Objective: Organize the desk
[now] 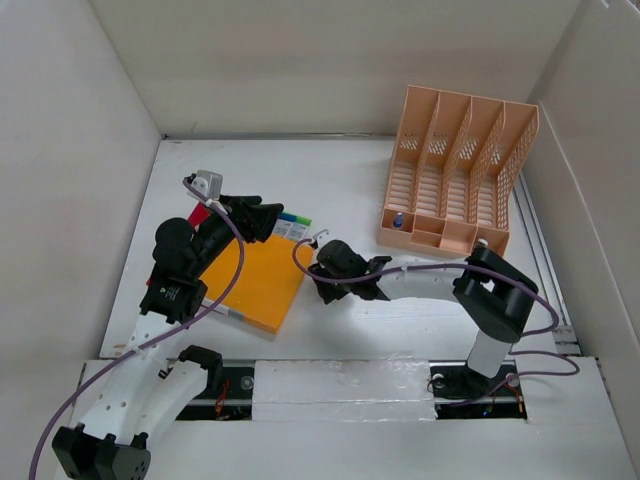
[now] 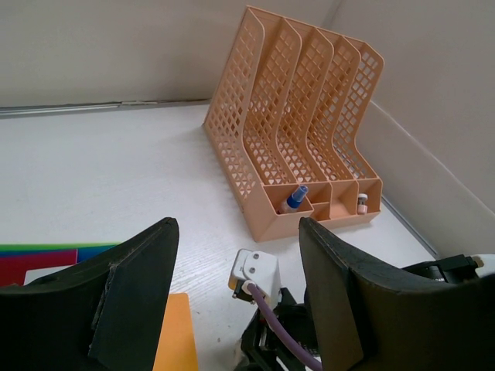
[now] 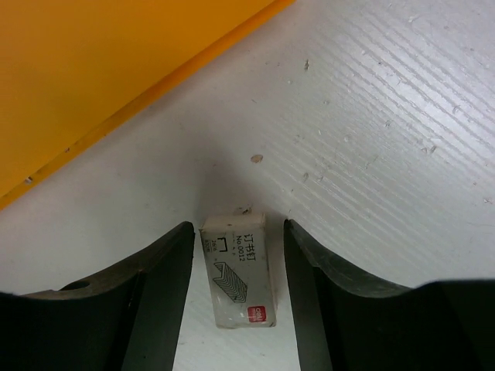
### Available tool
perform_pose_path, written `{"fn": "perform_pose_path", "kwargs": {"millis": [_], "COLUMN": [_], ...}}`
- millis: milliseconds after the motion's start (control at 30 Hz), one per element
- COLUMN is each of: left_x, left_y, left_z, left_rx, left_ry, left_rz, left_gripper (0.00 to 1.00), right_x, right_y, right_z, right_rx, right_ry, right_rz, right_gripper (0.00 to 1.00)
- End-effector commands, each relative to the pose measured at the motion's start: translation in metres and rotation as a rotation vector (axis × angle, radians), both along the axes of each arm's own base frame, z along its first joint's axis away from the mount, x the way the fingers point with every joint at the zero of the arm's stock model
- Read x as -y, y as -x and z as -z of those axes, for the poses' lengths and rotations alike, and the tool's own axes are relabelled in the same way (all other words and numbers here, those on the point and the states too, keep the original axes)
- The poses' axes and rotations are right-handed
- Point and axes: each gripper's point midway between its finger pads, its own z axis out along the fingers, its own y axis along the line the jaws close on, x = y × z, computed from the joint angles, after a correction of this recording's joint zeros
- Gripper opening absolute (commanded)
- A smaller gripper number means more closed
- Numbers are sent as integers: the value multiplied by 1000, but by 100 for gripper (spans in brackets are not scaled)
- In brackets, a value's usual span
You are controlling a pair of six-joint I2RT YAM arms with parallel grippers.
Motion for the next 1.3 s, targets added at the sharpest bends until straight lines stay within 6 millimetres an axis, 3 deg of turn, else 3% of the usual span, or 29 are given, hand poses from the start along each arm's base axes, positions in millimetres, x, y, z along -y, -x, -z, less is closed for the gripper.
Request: {"fn": "perform_pose_path", "kwargs": {"millis": [0, 67, 233, 367, 533, 667, 733, 800, 833, 867, 900, 933, 967, 1000, 1033, 1100, 1133, 1200, 1267], "left_x": [3, 2, 4, 3, 2, 4, 5, 7, 10, 11, 12, 15, 17, 18, 24, 29, 33, 34, 35], "left_y": [6, 5, 6, 5, 6, 11, 13, 13, 16, 18, 20, 23, 25, 28, 34, 41, 48, 55, 71], "left_z": [-21, -21, -20, -20, -23, -25, -28, -28, -29, -30, -32, -33, -34, -35, -37, -42, -45, -50, -67], "left_rx": [69, 68, 66, 61, 73, 80, 85, 74, 72, 72, 70, 67, 66, 57, 62, 66, 73, 82, 134], "left_ry": [19, 18, 22, 18, 21, 32, 41, 57, 62, 67, 80, 87, 95, 113, 116, 122, 123, 123, 114], "left_rz": [26, 18, 29, 26, 20, 41, 46, 58, 80, 94, 103, 125, 137, 152, 185, 219, 247, 262, 283], "left_gripper": [59, 59, 59, 59, 59, 59, 59, 59, 59, 59, 59, 59, 59, 59, 59, 59, 59, 59, 60], "right_x": [-6, -4, -9, -13, -8, 1, 8, 31, 42, 65, 85, 104, 129, 163, 183, 238, 265, 301, 352], "right_y": [-1, -5, -12, -15, -20, -34, -45, -63, -68, -88, -90, -94, -100, -106, -104, -107, -97, -87, -68], "right_z": [3, 3, -2, -9, -15, -42, -71, -86, -108, -123, -122, -148, -157, -149, -171, -180, -187, -194, -196], "right_rx": [-2, 9, 31, 45, 58, 96, 134, 173, 202, 267, 282, 320, 367, 380, 410, 488, 525, 596, 691], "right_ry": [-1, 5, -16, -33, -41, -118, -195, -232, -296, -328, -334, -431, -452, -455, -546, -577, -624, -653, -642], "right_rz": [0, 28, 50, 55, 88, 147, 207, 317, 380, 492, 562, 664, 758, 860, 937, 1121, 1220, 1334, 1498], "right_gripper": [55, 50, 52, 33, 29, 28, 28, 28, 28, 27, 27, 25, 23, 23, 23, 24, 25, 27, 28]}}
